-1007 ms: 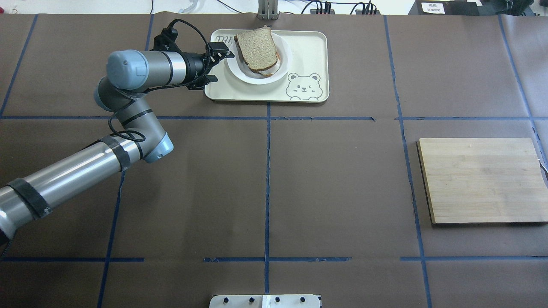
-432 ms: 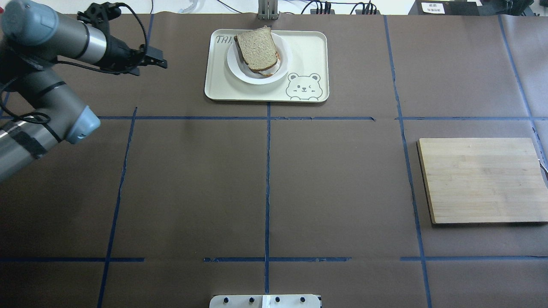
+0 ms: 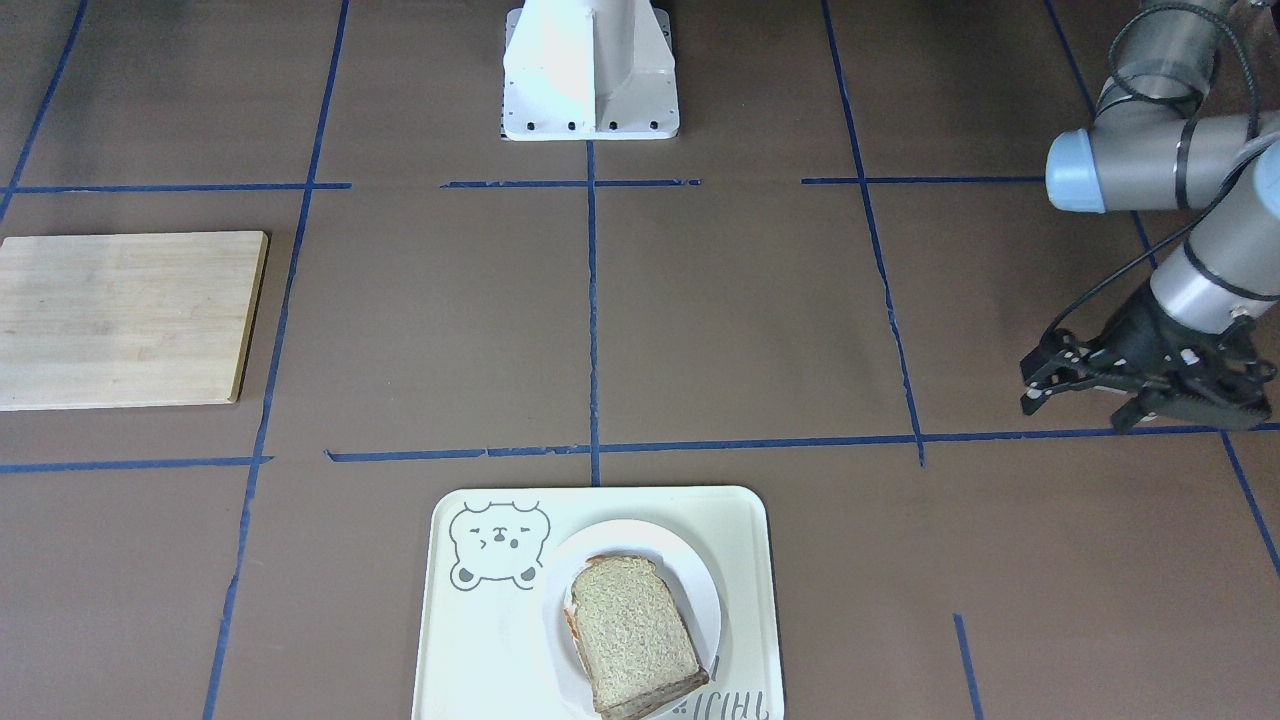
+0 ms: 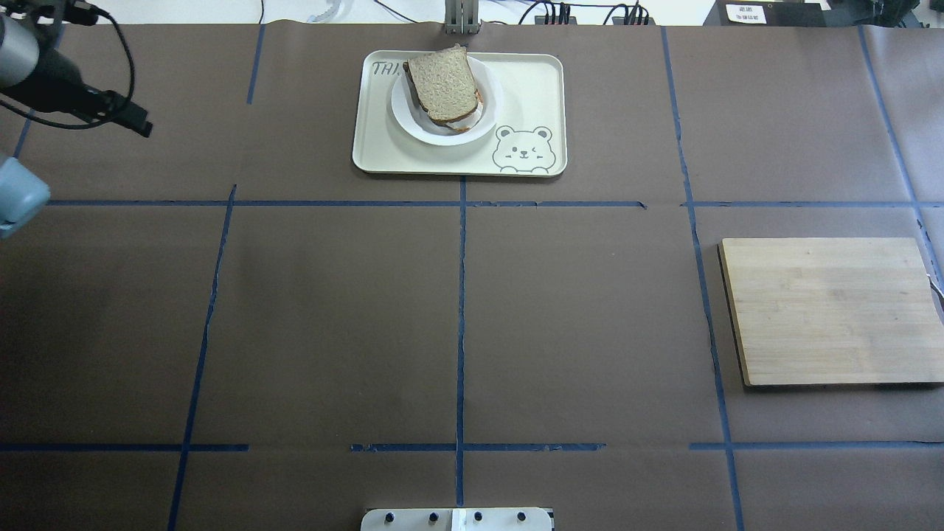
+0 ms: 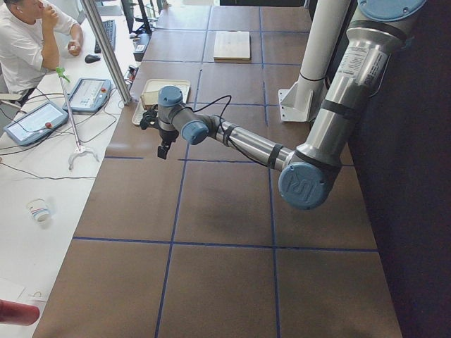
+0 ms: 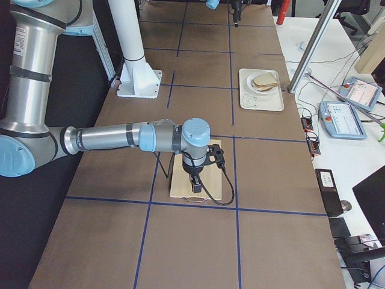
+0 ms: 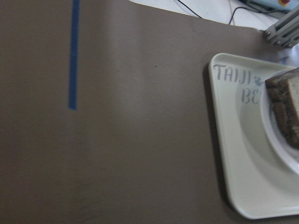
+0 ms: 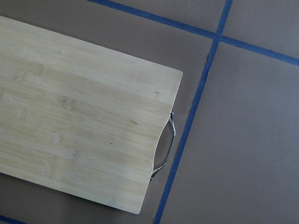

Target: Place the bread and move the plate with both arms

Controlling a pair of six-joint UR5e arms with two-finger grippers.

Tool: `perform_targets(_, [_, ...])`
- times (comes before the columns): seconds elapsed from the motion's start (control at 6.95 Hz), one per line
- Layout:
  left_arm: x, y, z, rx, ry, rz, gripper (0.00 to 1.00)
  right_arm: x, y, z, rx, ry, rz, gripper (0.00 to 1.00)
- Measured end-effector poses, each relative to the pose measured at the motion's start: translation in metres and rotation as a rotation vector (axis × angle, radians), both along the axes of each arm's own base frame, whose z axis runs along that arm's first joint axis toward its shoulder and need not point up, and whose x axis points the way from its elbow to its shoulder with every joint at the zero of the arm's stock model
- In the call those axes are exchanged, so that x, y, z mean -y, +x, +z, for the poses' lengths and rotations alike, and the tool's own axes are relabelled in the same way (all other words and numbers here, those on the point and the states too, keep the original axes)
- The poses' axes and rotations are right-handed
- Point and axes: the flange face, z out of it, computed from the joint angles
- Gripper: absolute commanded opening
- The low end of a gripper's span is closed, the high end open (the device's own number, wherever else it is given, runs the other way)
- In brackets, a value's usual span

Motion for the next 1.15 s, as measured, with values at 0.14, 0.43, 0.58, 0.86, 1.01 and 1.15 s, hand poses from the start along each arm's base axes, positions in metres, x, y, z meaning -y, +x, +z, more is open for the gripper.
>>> perform_targets(0.14, [-0.023,-0.045,0.022,0.08,-0.016,0.071,1.0,0.0,0.0,0.0,0.0,-0.001,0.0,1.0])
perform_targets(0.43, [-0.073,-0.123,0.094,0.099,-0.129,0.089,1.0,-0.001,0.0,0.002,0.001,-0.006,0.0,1.0])
perform_targets(0.58, [-0.097,-0.158,0.127,0.074,-0.191,0.061,1.0,-0.001,0.0,0.003,0.002,-0.008,0.0,1.0])
perform_targets(0.86, [-0.139,-0.203,0.172,0.055,-0.227,0.054,1.0,-0.002,0.0,0.005,0.001,-0.011,0.0,1.0])
perform_targets(1.01, [-0.157,-0.213,0.184,0.048,-0.243,0.052,1.0,-0.002,0.0,0.005,0.001,-0.012,0.0,1.0])
perform_targets(1.15, [-0.165,-0.216,0.192,0.046,-0.253,0.053,1.0,-0.002,0.0,0.005,0.001,-0.012,-0.001,1.0])
